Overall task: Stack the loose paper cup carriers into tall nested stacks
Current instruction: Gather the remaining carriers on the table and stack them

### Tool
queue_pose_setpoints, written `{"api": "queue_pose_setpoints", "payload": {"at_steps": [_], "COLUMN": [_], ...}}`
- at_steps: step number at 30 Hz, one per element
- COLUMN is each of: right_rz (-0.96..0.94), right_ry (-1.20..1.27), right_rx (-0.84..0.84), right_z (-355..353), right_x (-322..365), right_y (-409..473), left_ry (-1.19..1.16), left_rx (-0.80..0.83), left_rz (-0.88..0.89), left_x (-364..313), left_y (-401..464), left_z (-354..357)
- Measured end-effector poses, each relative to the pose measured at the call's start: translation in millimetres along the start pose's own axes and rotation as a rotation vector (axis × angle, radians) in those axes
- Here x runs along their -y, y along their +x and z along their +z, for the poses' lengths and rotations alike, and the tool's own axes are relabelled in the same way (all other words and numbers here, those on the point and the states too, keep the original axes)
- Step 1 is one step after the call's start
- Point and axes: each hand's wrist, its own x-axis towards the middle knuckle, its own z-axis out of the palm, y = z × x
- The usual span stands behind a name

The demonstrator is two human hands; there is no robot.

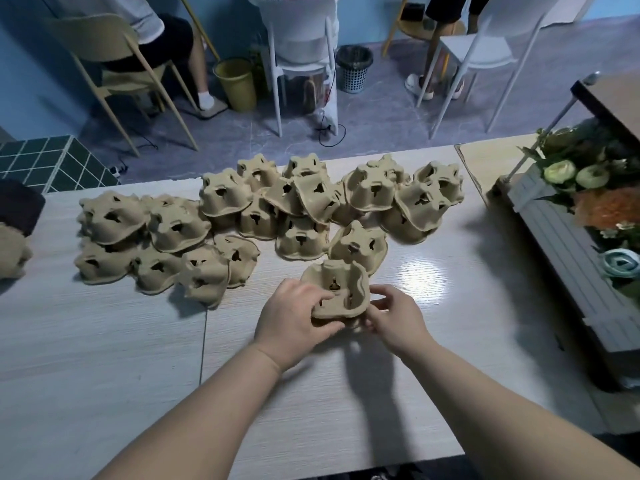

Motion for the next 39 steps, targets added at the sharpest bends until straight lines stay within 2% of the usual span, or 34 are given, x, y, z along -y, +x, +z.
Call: {"api": "queue_pose_setpoints", "payload": {"at_steps": [2, 6, 8, 11, 16, 25, 35, 39], "right_rz": [0.017, 0.019, 0.019, 0.023, 0.06, 0.054, 0.102, 0.105], "right_ry": [0.025, 0.038, 0.031, 0.019, 0.142, -0.048, -0.047, -0.043], "right_rx": [0.012, 0.033, 0.037, 0.038, -0.012, -0.126, -0.364, -0.395], "right_z": [-0.7, -2.8, -3.7, -5.3, -6.9, -33.7, -79.9, -86.9], "right_x": [-1.0, -3.0, -3.5, -1.5, 0.7, -8.5, -29.9, -33.1], "right_y": [0.4, 1.4, 1.5, 0.3, 0.6, -2.8, -6.3, -0.7], "left_ry": [-0.043, -0.171, -0.184, -0.214, -0.255, -0.398, -0.264, -0.179], "left_rx": [0.029, -0.02, 0.012, 0.088, 0.113, 0.156, 0.083, 0.214], "left_rz": [-0.075, -0.462, -0.619, -0.722, -0.734, -0.656, -0.522, -0.447], "left_x": [1.0, 1.1, 1.1, -0.5, 0.1, -15.5, -29.0, -32.0], "left_y": [-0.1, 5.2, 10.6, 14.4, 13.3, 28.8, 89.6, 107.0], "left_z": [-4.0, -11.0, -10.5, -7.3, -1.9, 9.0, 26.2, 37.5]}}
